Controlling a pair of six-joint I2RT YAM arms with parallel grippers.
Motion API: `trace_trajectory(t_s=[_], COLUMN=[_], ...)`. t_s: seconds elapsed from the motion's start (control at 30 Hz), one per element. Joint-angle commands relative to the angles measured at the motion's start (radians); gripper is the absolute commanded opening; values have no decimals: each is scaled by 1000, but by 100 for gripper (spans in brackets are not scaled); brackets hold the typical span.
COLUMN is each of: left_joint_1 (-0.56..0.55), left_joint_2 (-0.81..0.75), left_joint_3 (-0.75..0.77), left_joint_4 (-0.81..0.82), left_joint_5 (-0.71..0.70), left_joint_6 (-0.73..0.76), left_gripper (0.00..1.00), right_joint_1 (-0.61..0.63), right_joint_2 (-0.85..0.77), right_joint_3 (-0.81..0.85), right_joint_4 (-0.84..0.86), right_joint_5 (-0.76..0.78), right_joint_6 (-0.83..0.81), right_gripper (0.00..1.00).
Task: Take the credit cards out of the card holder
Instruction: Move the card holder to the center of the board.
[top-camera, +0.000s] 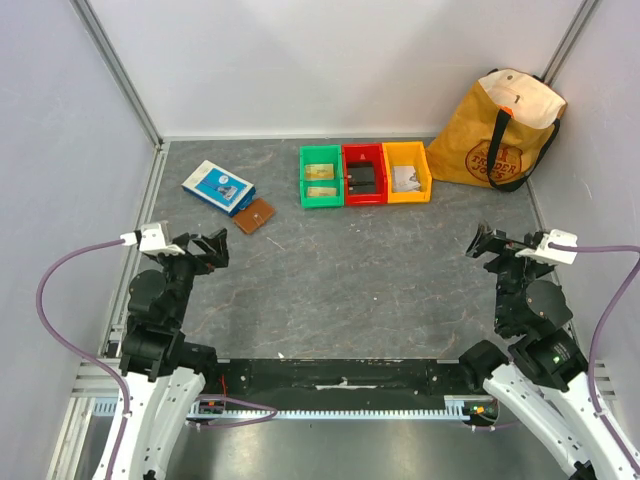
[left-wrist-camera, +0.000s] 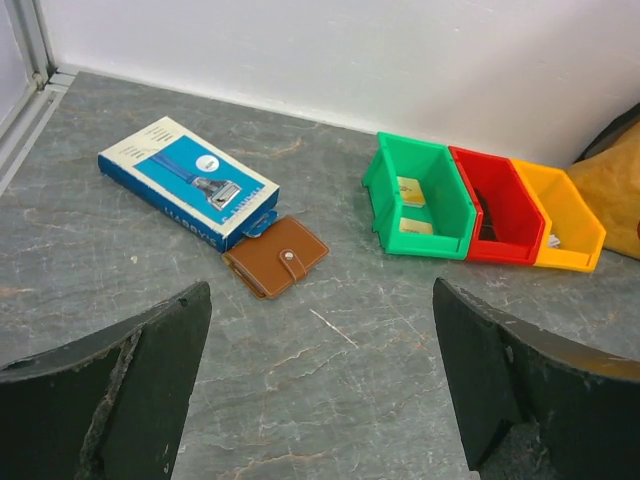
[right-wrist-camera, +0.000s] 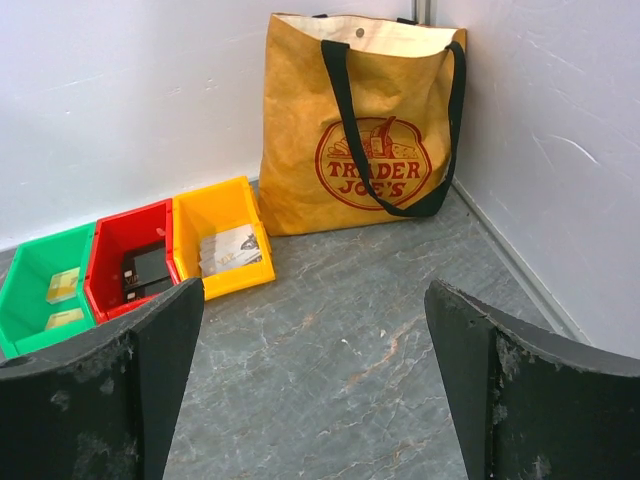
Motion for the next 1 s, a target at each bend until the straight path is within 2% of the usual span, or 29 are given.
trace_trajectory(t_s=[0.0, 0.13, 0.27, 0.5, 0.57, 0.7, 0.83, 0.97], left_joint_1=[6, 7, 7, 6, 7, 7, 7, 7], left_joint_2=[37, 122, 286, 736, 890, 1183, 1433, 1588], left_joint_3=[6, 35, 93, 280, 360, 597, 789, 898], left_joint_4=[-3, -22, -45, -43, -28, -101, -172, -211], left_joint_5=[-34, 34, 88, 223, 297, 397, 354, 311], left_joint_6=[-45, -72, -122, -115, -78, 6, 82, 138], left_gripper=[97, 98, 98, 98, 98, 98, 98, 98], right_joint_1=[1, 1, 1, 1, 1, 1, 1, 1], right_joint_2=[-38, -74, -84, -120, -130, -128, -134, -134], right_joint_3=[-26, -48, -49, -66, -68, -65, -63, -65], right_joint_4=[46, 65, 66, 69, 68, 65, 62, 62], right_joint_5=[4, -25, -74, -117, -122, -155, -163, -169], right_joint_6=[-14, -8, 7, 10, 10, 13, 15, 16], right_gripper=[98, 98, 98, 98, 98, 98, 98, 98])
